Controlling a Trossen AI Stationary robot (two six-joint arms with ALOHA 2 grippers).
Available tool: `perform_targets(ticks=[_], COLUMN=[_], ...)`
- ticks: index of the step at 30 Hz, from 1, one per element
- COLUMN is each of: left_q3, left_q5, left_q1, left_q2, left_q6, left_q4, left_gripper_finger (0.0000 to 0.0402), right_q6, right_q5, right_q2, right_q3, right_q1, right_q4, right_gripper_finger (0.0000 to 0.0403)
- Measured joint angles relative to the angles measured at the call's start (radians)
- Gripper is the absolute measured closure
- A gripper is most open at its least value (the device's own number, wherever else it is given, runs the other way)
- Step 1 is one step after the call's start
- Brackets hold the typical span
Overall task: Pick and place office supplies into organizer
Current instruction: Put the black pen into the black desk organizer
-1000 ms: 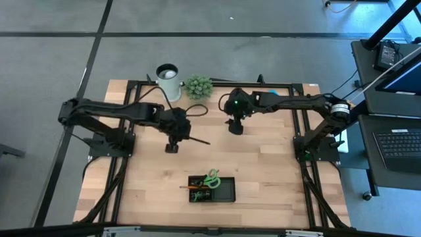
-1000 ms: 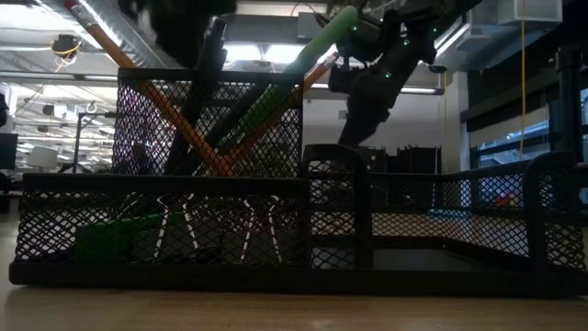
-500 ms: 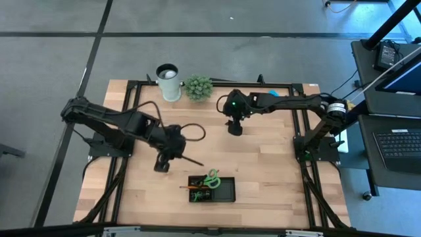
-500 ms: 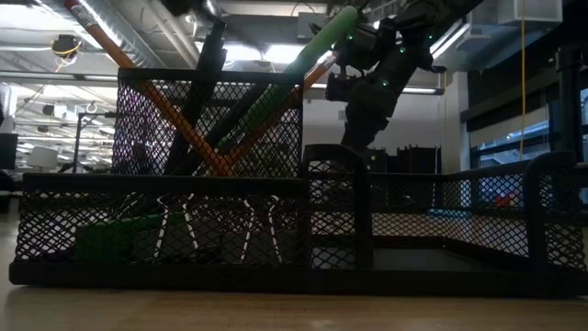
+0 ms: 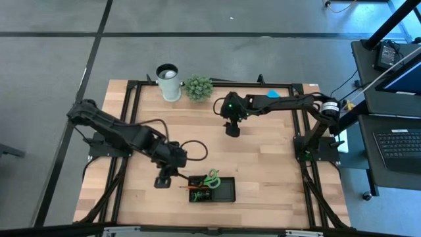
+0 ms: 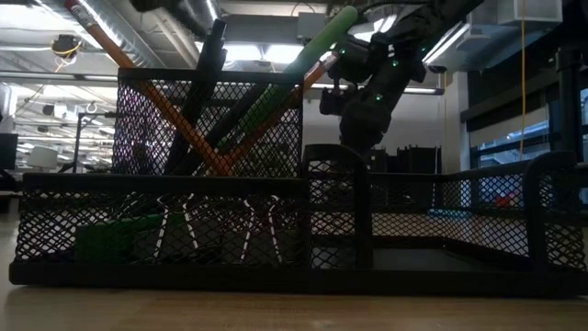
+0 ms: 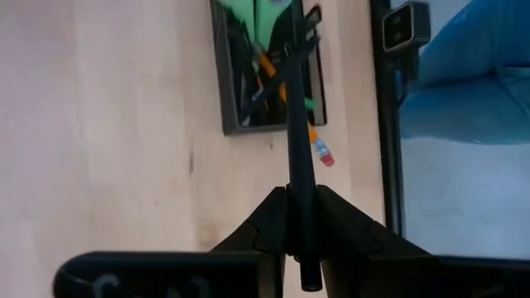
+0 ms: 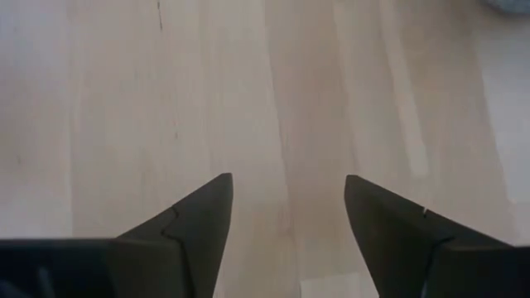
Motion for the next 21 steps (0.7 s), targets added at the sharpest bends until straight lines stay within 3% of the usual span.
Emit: perform_targets(ticks=[10,21], left_q3=[-0.001,-0.001], left_q5=[0.02,0.032], left_q1=[0.033,0.077], left_q2=[0.109,0.167], left_q6=[-0.009,0.124], left_q4=[-0.006,0.013], left_gripper_finger=[0.0363,0.036], right_q6=[-0.019,-0.019], right_q5=[0.0,0.0], right_q2=[0.055,0.056], right_q3=[0.0,0.0], right_q1=[0.0,0.0], right_q4=[0.008,0.01], right_gripper_finger=[0.0167,0.0167])
